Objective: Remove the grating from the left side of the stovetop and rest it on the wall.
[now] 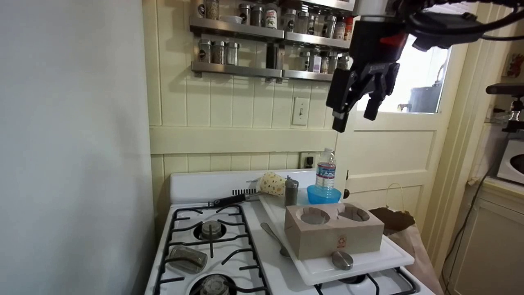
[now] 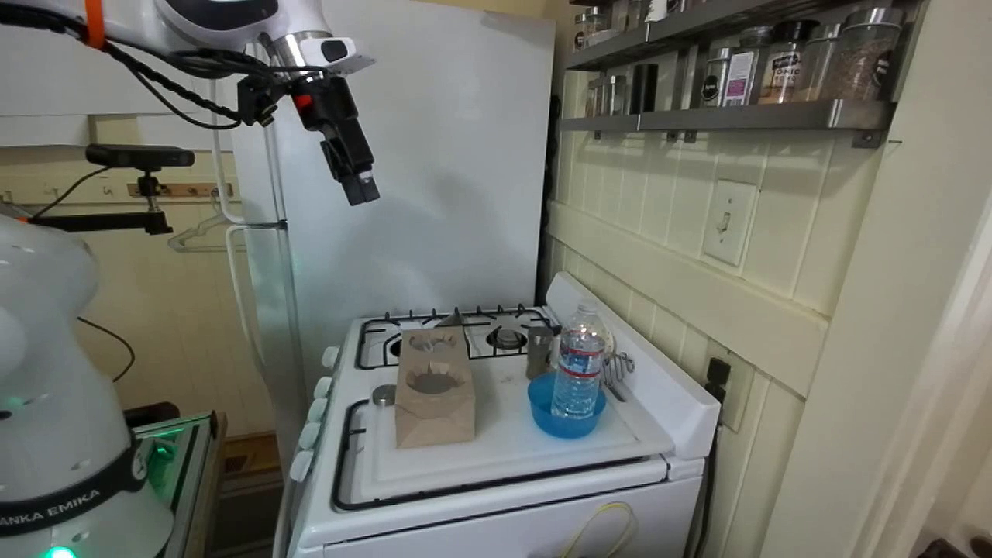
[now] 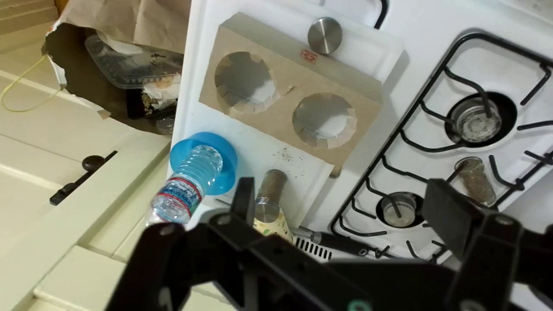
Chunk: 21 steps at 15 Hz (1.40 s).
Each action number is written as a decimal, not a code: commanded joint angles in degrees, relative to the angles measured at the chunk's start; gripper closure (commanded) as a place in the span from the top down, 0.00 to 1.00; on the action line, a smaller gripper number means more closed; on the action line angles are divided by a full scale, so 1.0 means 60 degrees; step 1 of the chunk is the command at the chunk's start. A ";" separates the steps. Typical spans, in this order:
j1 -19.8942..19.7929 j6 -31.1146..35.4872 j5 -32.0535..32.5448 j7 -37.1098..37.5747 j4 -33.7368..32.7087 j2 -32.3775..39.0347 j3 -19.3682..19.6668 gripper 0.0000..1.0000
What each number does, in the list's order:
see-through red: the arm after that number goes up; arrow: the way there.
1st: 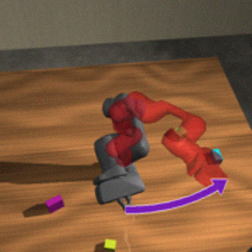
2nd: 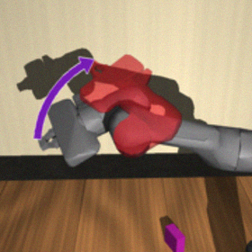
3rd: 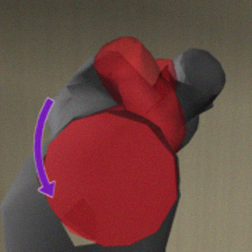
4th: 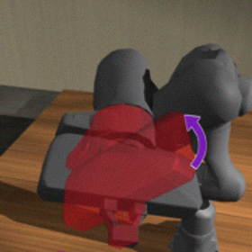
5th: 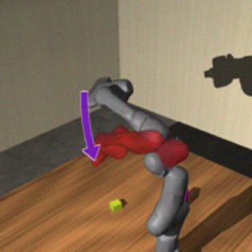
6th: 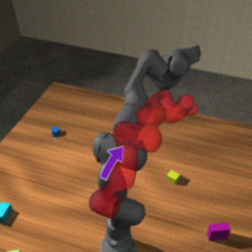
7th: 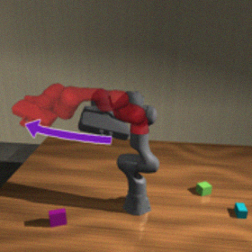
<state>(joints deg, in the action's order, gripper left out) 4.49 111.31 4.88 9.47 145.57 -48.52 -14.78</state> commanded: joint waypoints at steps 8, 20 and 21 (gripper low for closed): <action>0.0345 0.1111 -0.1277 0.0639 0.0265 0.0140 0.0662 1.00; 0.1594 0.5921 -0.4203 -0.0006 -0.0109 0.6333 0.0795 1.00; 0.1465 0.5906 -0.4027 -0.0002 -0.0213 0.6445 0.0828 1.00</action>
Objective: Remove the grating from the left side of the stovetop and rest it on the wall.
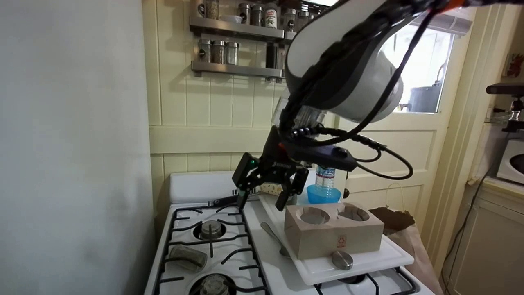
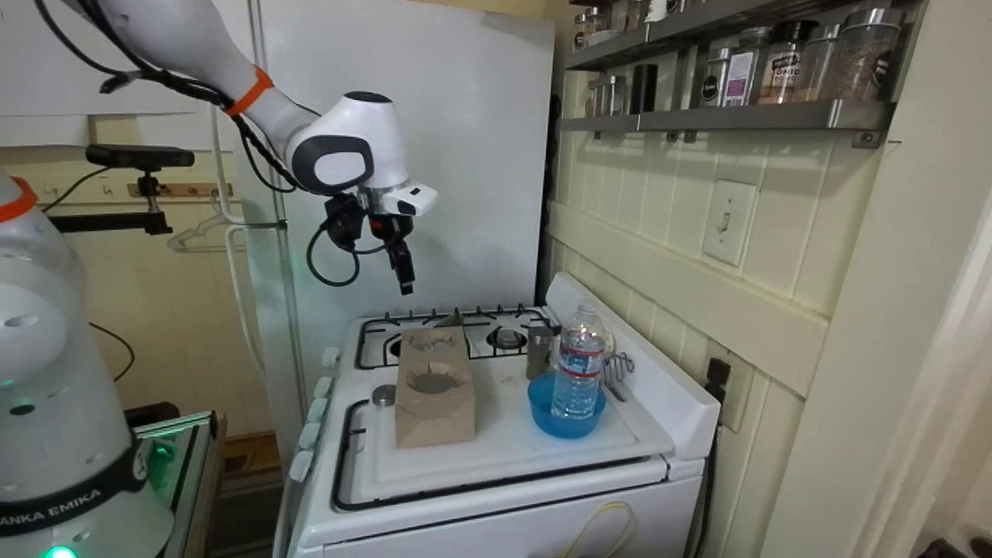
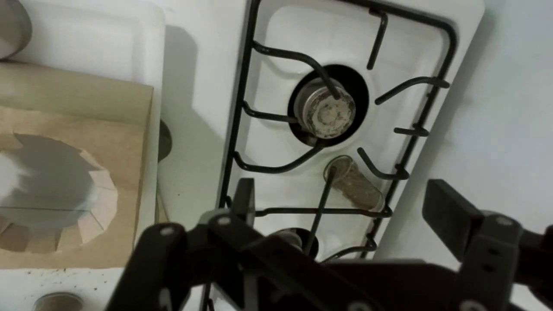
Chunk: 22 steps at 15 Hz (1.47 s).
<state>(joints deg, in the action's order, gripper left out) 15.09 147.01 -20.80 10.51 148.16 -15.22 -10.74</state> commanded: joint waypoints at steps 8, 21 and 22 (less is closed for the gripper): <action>-0.0702 0.0803 0.1842 0.0991 -0.1345 0.2327 -0.0230 1.00; 0.0399 0.1289 0.3695 0.4947 -0.4525 0.6041 0.0691 1.00; 0.0429 0.1300 0.3606 0.5007 -0.4617 0.6170 0.0724 1.00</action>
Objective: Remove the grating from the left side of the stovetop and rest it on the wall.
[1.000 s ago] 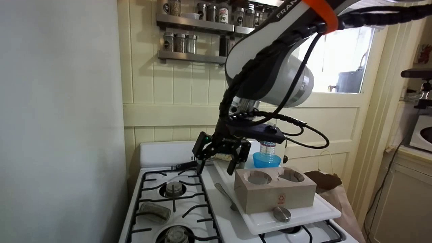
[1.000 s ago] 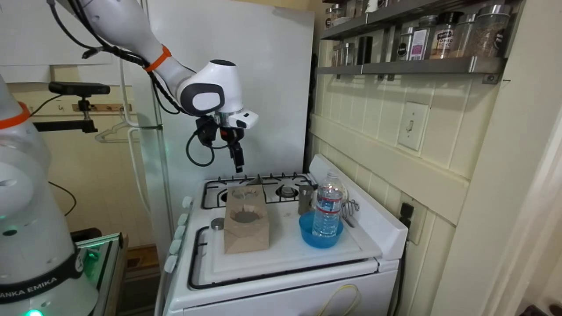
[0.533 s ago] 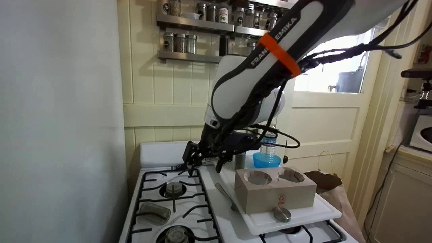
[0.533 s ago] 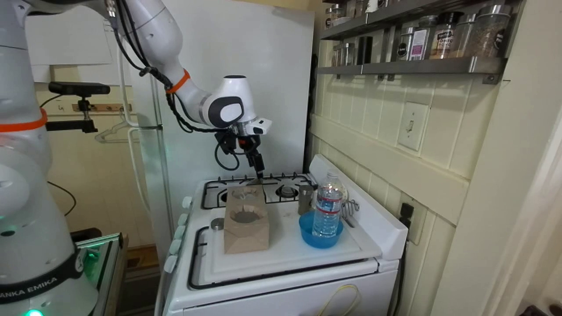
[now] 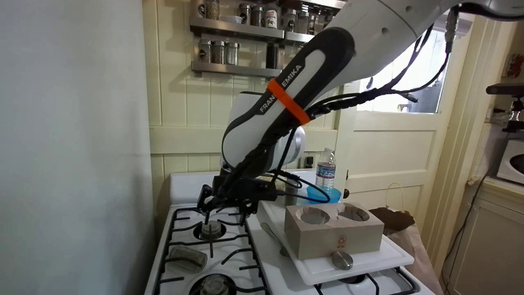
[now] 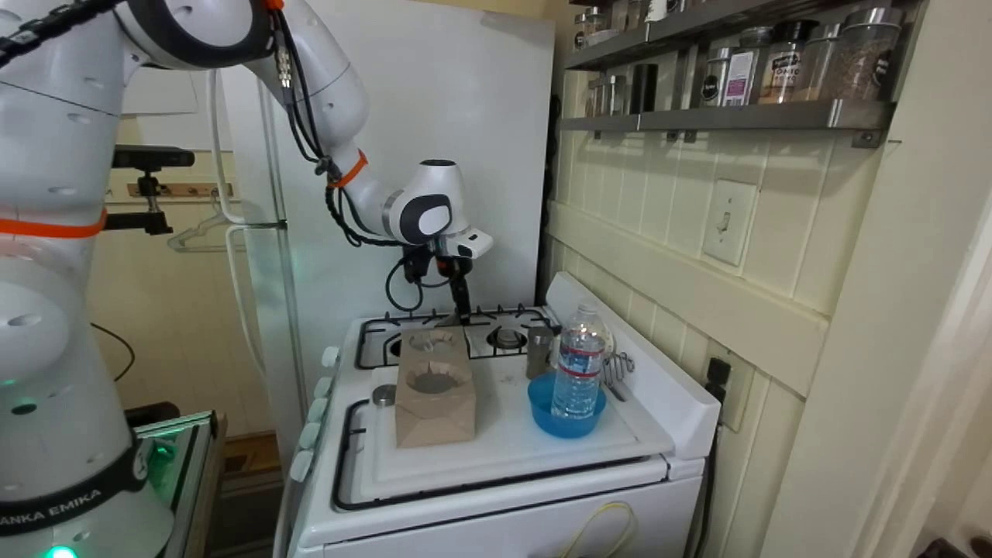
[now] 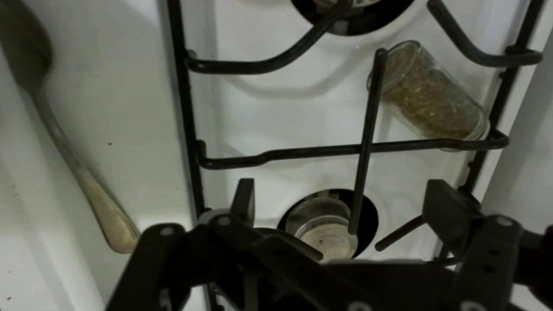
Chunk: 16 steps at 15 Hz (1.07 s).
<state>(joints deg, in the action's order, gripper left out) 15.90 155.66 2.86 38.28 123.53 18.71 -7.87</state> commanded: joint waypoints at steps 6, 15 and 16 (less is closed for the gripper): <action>0.0259 -0.0168 -0.1147 0.0099 -0.1209 0.1422 0.0135 1.00; 0.0220 -0.0784 -0.1612 -0.0846 -0.2150 0.2078 -0.0048 0.53; 0.0250 -0.0926 -0.1634 -0.0934 -0.2217 0.2137 -0.0032 0.44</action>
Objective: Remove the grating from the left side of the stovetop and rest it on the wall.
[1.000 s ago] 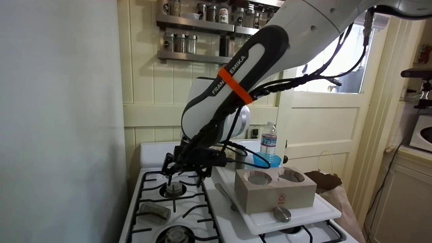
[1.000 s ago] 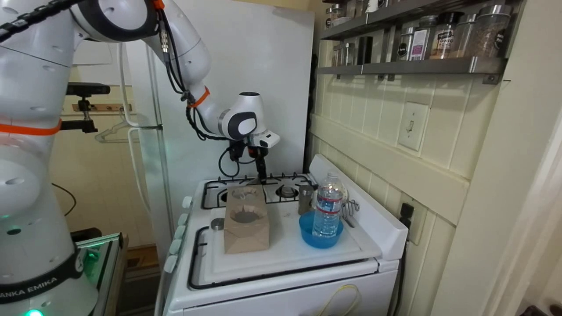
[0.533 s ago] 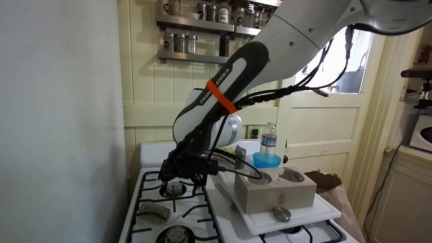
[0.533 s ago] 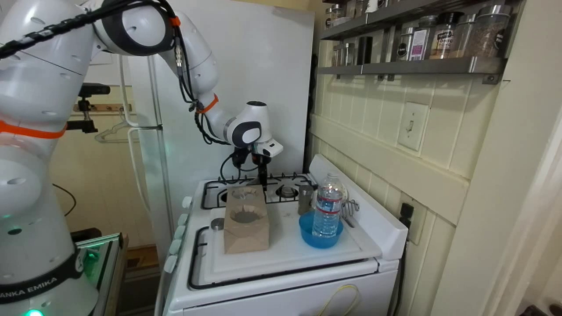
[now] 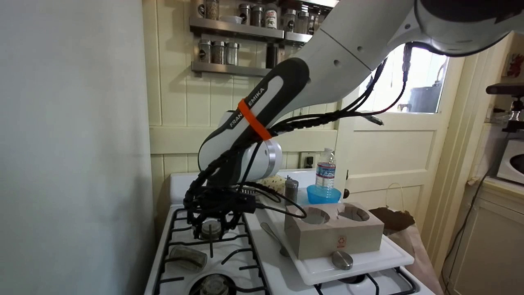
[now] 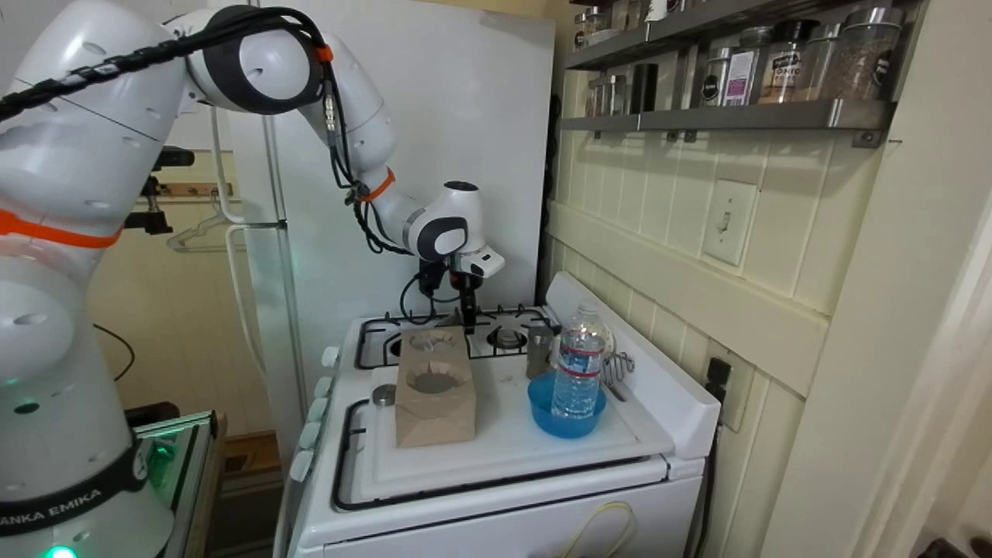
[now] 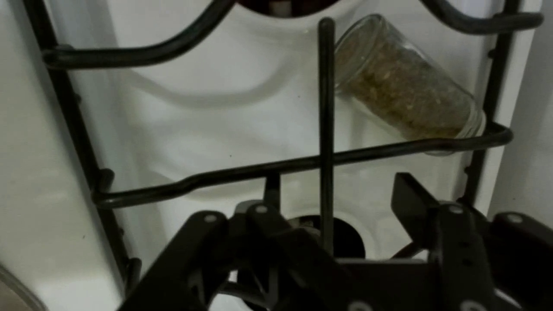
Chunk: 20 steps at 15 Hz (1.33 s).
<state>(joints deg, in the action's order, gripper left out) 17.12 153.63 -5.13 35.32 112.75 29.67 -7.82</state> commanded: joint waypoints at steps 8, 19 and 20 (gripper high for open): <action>0.0169 -0.1263 -0.0226 -0.0607 -0.0674 0.0361 0.0194 0.00; 0.0005 -0.1196 -0.0417 -0.0817 -0.0027 -0.1031 0.0078 0.02; 0.0003 -0.1207 -0.0423 -0.0814 -0.0030 -0.1090 0.0077 0.02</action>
<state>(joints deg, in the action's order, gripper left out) 17.25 147.40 -5.83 31.59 110.41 27.88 -7.15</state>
